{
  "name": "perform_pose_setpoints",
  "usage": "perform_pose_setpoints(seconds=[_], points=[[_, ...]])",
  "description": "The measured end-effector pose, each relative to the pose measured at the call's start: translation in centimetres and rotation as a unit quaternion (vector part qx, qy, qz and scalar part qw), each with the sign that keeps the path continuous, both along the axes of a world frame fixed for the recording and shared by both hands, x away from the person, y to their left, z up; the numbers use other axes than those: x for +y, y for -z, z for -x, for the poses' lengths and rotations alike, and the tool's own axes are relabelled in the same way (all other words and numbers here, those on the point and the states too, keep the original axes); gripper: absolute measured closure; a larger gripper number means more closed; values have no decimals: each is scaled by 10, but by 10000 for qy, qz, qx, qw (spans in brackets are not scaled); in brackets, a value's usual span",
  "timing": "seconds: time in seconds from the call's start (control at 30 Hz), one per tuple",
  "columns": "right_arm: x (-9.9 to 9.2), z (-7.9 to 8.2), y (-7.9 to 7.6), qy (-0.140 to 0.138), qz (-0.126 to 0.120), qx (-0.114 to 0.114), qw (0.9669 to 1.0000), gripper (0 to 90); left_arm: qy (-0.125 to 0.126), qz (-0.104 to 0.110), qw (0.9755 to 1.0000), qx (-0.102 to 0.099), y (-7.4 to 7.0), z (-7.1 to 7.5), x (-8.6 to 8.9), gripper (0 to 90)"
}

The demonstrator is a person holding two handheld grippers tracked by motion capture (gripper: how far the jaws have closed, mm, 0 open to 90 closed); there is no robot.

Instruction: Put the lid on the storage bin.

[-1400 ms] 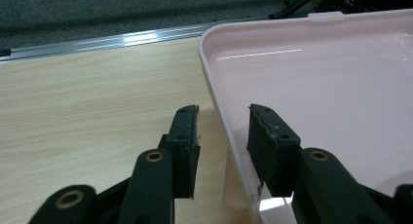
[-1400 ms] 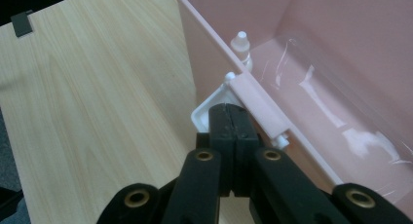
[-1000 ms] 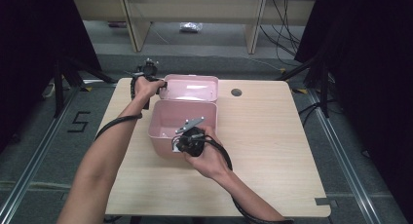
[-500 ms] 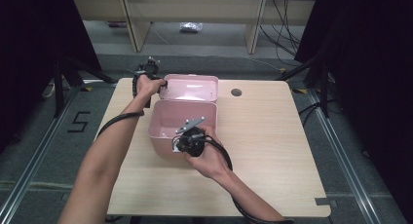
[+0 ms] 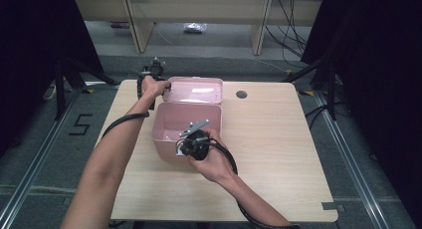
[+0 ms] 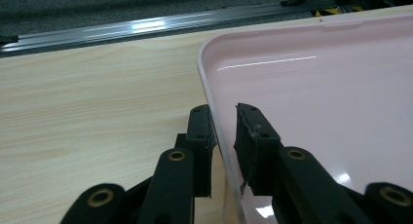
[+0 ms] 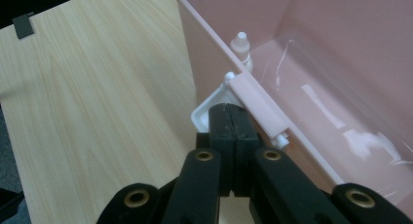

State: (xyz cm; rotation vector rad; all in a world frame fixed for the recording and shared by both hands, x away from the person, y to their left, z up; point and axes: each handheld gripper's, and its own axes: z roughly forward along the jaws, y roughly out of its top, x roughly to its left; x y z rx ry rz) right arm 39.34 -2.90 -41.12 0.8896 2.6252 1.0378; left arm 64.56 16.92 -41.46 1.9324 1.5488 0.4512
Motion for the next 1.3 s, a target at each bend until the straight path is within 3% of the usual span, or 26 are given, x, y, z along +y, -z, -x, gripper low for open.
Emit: perform_pose_setpoints(seconds=[0.4, 0.47, 0.53, 0.57, 0.6, 0.77, 0.9, 0.93, 1.07, 1.13, 1.17, 1.3], points=[[-1, -1, 1, -54, -2, -75, 10000, 900, -62, -181, 9998, 96, -4, -1, -2, 829], [0, 2, 0, 145, 4, 179, 9997, 900, -89, -163, 9998, 28, -5, -1, -3, 835], [0, 0, 0, 9, -29, 49, 10000, 900, -112, -201, 9997, 27, -6, 0, -4, 840], [-1, -3, 1, -169, 25, -149, 9997, 900, -133, -190, 9997, -10, -6, 1, -4, 842], [-1, -4, 1, -182, 48, -150, 9997, 900, -138, -197, 9997, -3, -7, 1, -4, 845], [0, -3, 0, -109, 28, -22, 9999, 900, -224, -65, 9997, -79, -10, 4, -4, 857], [0, -3, 0, -183, 92, -88, 9998, 900, -285, 44, 9995, -161, -14, 6, -4, 865], [1, -2, -1, -117, 69, 14, 9999, 900, -281, 67, 9995, -161, -15, 7, -4, 867], [1, -2, -1, -130, 72, 54, 9999, 900, -282, 109, 9992, -251, -20, 9, -5, 869], [2, -2, 2, -88, 37, -34, 9999, 900, -296, 140, 9991, -274, -22, 10, -4, 871], [3, 0, -1, -12, 54, 172, 9998, 900, -311, 154, 9990, -285, -22, 10, -4, 871], [4, 1, -2, 88, 54, 257, 9996, 900, -352, 242, 9985, -344, -22, 12, -1, 872]])
